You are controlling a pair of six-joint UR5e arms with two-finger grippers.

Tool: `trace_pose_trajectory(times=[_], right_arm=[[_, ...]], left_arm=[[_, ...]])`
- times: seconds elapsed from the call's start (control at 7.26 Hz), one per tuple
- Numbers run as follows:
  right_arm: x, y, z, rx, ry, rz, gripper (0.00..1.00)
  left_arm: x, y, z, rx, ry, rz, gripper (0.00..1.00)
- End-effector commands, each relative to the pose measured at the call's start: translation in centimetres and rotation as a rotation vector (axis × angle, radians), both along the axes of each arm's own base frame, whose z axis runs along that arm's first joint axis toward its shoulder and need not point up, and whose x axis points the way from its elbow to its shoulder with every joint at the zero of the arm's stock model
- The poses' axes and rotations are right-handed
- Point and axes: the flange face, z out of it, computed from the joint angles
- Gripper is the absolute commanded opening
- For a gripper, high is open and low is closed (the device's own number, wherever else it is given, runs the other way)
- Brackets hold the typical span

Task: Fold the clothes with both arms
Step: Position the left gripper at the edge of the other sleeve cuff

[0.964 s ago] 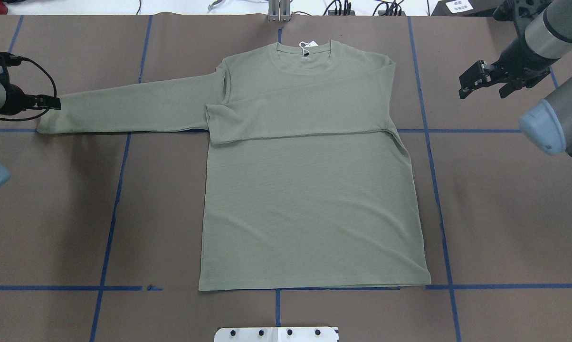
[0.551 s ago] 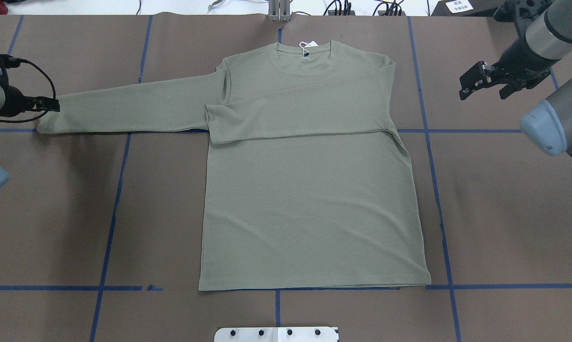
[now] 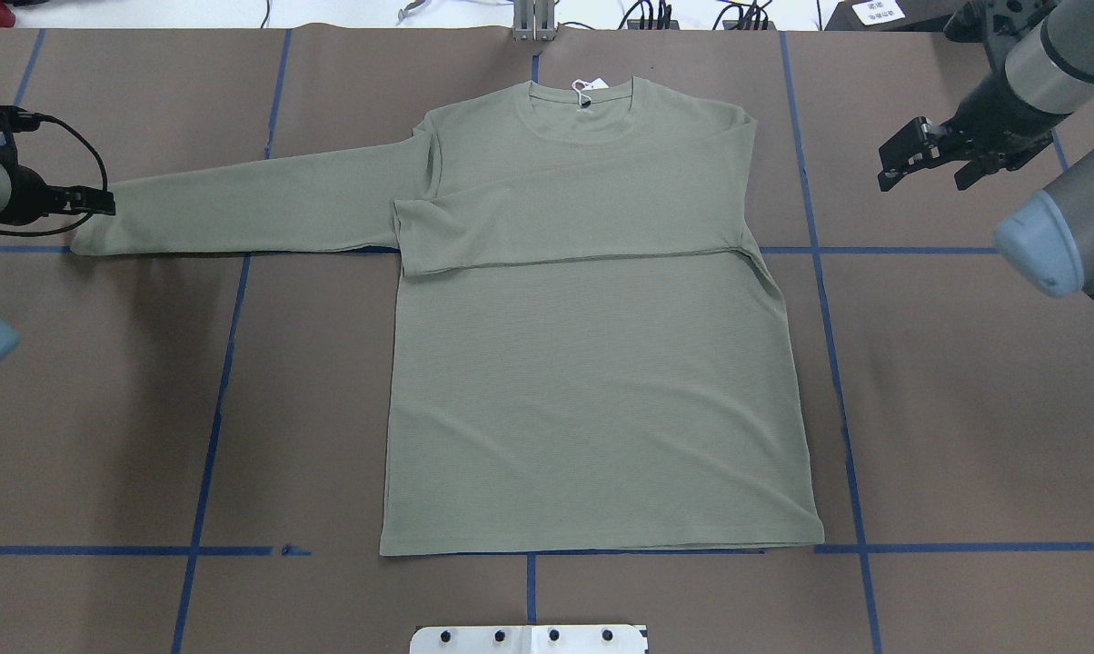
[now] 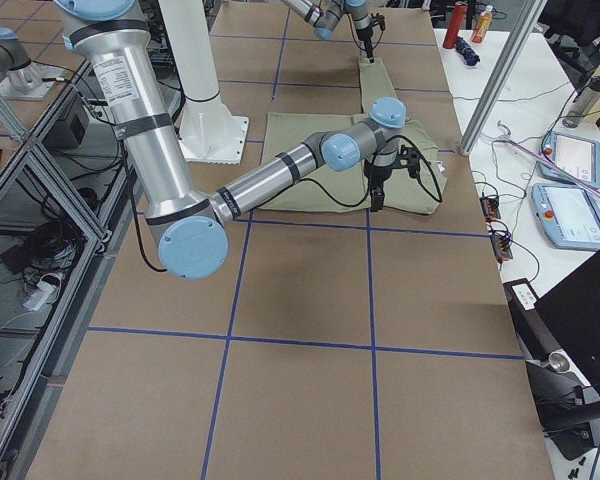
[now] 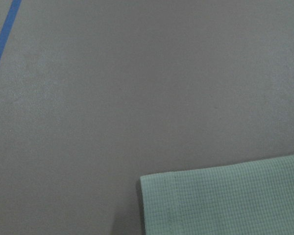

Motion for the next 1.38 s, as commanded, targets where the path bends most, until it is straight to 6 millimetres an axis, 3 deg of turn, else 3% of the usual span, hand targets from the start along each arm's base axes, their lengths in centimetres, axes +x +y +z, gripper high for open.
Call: trace_pose_trajectory(times=[0.0,1.24], right_arm=[[0.07,-0.06,-0.09,0.001,-0.001,0.002,1.0],[0.67,-0.26,-0.36,-0.008,-0.023,0.002,1.0]], left_arm=[[0.81,0.32,-0.05,0.001,0.001,0.013,0.98],[0.76,0.55,0.12,-0.023,0.017,-0.003,0.91]])
